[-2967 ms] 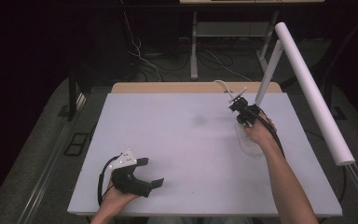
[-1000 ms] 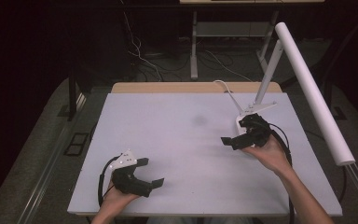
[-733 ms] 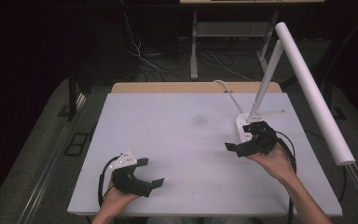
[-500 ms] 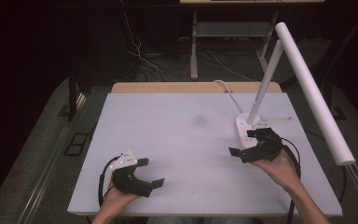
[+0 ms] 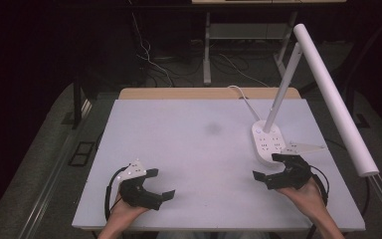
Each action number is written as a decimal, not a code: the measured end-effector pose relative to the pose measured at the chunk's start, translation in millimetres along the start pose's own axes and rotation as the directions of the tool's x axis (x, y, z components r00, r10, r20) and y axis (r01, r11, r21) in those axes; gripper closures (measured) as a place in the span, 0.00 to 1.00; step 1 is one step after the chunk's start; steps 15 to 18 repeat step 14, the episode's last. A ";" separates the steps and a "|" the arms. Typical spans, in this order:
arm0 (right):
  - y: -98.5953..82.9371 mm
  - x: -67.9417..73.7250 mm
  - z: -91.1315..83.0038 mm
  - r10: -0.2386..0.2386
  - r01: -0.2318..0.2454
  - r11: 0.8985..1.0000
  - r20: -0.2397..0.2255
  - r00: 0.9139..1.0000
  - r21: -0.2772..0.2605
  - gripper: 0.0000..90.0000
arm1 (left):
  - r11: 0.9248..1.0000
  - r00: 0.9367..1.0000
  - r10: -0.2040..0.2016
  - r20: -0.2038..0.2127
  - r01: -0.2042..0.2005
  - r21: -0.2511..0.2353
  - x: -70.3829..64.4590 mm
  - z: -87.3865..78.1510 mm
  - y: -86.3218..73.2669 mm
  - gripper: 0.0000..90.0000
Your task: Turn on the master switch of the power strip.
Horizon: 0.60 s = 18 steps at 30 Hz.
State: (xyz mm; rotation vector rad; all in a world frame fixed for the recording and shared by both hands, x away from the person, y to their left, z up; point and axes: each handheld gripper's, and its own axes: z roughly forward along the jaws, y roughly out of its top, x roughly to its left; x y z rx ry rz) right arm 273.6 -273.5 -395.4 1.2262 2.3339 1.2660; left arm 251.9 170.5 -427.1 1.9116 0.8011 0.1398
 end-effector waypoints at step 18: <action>-36.5 -1.9 -4.7 0.025 -0.022 0.997 0.046 0.999 -0.068 0.00 | 1.000 1.000 -0.002 -0.002 0.002 0.000 0.8 0.1 0.1 0.00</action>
